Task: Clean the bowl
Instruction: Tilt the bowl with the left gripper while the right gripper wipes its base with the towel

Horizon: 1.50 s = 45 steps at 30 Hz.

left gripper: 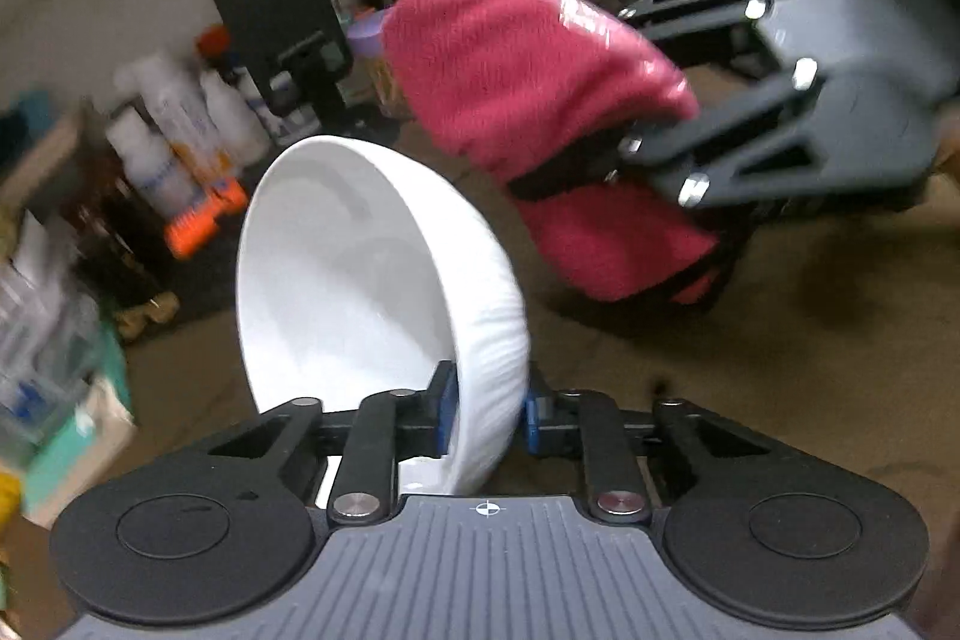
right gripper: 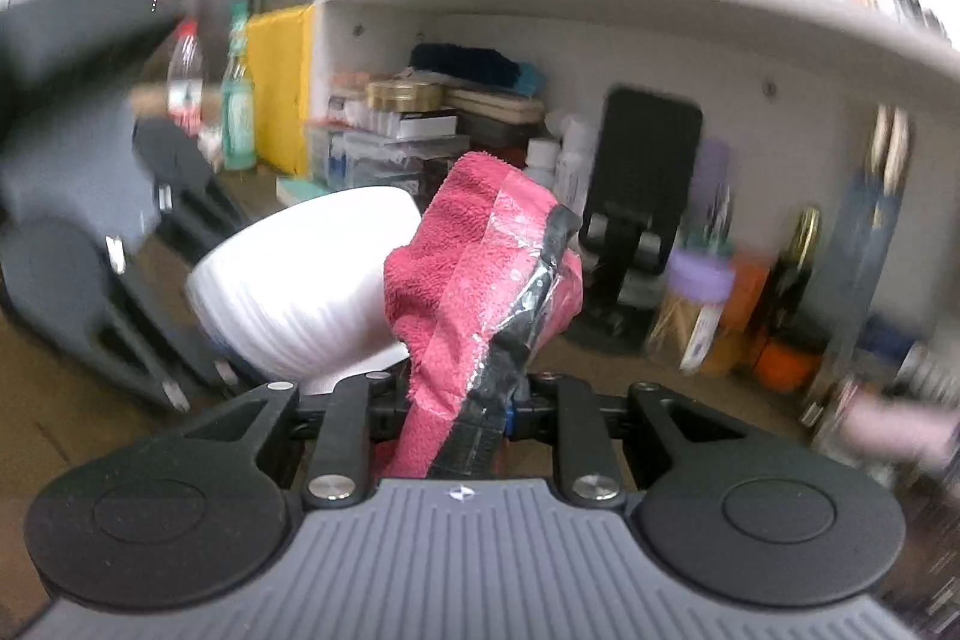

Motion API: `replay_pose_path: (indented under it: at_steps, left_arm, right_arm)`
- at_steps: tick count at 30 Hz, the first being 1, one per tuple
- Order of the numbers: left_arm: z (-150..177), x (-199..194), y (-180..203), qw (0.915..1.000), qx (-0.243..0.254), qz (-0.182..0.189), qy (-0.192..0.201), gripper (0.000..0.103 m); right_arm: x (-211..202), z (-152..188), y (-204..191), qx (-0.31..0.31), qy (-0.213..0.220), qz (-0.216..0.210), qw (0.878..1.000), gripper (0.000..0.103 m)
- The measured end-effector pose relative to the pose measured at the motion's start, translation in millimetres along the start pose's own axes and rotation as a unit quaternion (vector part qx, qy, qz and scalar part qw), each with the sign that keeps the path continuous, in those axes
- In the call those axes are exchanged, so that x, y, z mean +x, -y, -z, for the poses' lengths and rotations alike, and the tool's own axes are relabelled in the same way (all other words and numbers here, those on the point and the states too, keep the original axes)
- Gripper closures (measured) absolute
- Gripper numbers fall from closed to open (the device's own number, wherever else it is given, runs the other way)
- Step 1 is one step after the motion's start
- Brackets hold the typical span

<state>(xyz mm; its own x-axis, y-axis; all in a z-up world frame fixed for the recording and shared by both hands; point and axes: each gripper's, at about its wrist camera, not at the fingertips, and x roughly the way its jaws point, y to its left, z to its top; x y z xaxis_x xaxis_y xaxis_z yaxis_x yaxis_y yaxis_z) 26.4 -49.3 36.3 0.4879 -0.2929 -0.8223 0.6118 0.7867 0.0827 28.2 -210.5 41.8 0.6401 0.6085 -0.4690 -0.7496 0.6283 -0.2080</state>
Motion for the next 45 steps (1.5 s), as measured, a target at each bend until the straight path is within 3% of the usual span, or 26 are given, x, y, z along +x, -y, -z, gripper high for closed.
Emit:
replay_pose_path:
  at_steps: [2,3,5,8,10,12,14,16,19,22,23,26,28,30,33,36,38,40,42,45]
  left_arm:
    - [-3,-10,-3,0.9994,-0.019,0.028,0.009,0.087]
    - [-5,-13,-4,0.9993,-0.02,0.029,0.013,0.087]
    - [-9,-18,-4,0.9993,-0.019,0.028,0.018,0.085]
    - [-12,-14,-4,0.9999,-0.004,0.008,0.014,0.082]
    - [-10,-5,2,0.9994,0.027,-0.023,0.007,0.078]
    - [-10,1,4,0.9984,0.043,-0.036,0.005,0.066]
    - [-8,14,4,0.9957,0.068,-0.06,0.017,0.034]
    - [-7,22,2,0.9938,0.083,-0.071,0.019,0.026]
    - [-5,33,1,0.992,0.099,-0.077,0.014,0.031]
    - [-9,33,-8,0.9941,0.077,-0.075,0.009,0.063]
    - [-10,32,-13,0.9952,0.064,-0.073,0.008,0.067]
    - [-13,24,-30,0.9994,0.013,-0.031,0.01,0.068]
    - [-13,13,-48,0.9979,-0.048,0.031,0.029,0.068]
    - [-10,3,-66,0.9874,-0.117,0.091,0.055,0.068]
    - [7,-6,-92,0.959,-0.214,0.155,0.103,0.068]
    - [34,-7,-112,0.9177,-0.302,0.203,0.158,0.066]
    - [50,-7,-122,0.8896,-0.346,0.228,0.191,0.066]
    - [61,-9,-125,0.8724,-0.368,0.241,0.213,0.066]
    - [68,-10,-128,0.8638,-0.375,0.251,0.224,0.066]
    - [74,-13,-129,0.8642,-0.366,0.264,0.223,0.066]
  right_arm:
    - [1,-2,-13,-0.068,-0.021,0.0,0.997,0.081]
    - [1,-2,-16,-0.078,-0.021,-0.004,0.997,0.081]
    - [-13,4,-35,-0.137,-0.022,-0.051,0.989,0.081]
    - [-30,9,-45,-0.15,-0.023,-0.083,0.985,0.08]
    - [-42,11,-40,-0.122,-0.01,-0.101,0.987,0.08]
    - [-44,12,-27,-0.077,0.001,-0.089,0.993,0.079]
    - [-36,12,-11,-0.025,0.006,-0.065,0.998,0.079]
    - [-20,15,15,0.066,0.015,-0.055,0.996,0.078]
    - [-6,21,30,0.125,0.011,-0.05,0.991,0.078]
    - [-1,28,34,0.139,0.004,-0.054,0.989,0.077]
    - [-1,30,35,0.138,0.001,-0.055,0.989,0.076]
    - [0,36,38,0.137,-0.007,-0.055,0.989,0.076]
    - [-1,38,38,0.127,-0.012,-0.052,0.99,0.076]
    - [1,33,33,0.104,-0.016,-0.045,0.993,0.076]
    - [4,22,12,0.018,-0.035,-0.016,0.999,0.076]
    - [9,10,-19,-0.101,-0.057,-0.006,0.993,0.077]
    - [16,4,-30,-0.149,-0.07,-0.009,0.986,0.077]
    - [24,0,-39,-0.193,-0.078,-0.005,0.978,0.077]
    - [34,-1,-48,-0.235,-0.087,0.003,0.968,0.077]
    - [46,0,-67,-0.316,-0.093,0.016,0.944,0.077]
